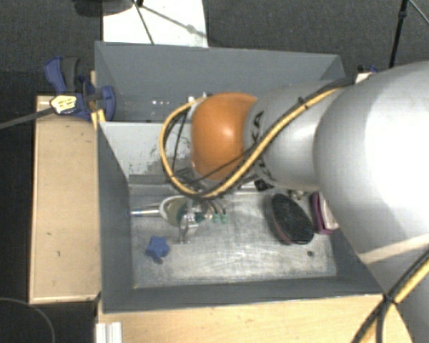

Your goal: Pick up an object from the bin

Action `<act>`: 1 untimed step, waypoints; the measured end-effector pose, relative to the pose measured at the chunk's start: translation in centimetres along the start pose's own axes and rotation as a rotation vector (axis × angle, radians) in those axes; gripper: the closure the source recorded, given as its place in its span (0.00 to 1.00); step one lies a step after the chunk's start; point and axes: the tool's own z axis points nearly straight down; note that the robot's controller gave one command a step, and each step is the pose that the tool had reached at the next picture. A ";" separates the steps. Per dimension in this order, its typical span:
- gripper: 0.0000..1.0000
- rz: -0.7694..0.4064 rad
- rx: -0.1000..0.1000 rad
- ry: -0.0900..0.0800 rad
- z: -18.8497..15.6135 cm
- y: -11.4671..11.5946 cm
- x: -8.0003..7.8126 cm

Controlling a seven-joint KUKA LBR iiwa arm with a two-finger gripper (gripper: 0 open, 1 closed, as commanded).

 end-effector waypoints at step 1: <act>1.00 0.010 0.001 -0.003 -0.4 -0.3 -0.1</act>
Offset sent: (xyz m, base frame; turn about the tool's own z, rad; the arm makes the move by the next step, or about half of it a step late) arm 0.0000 0.0000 0.0000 0.0000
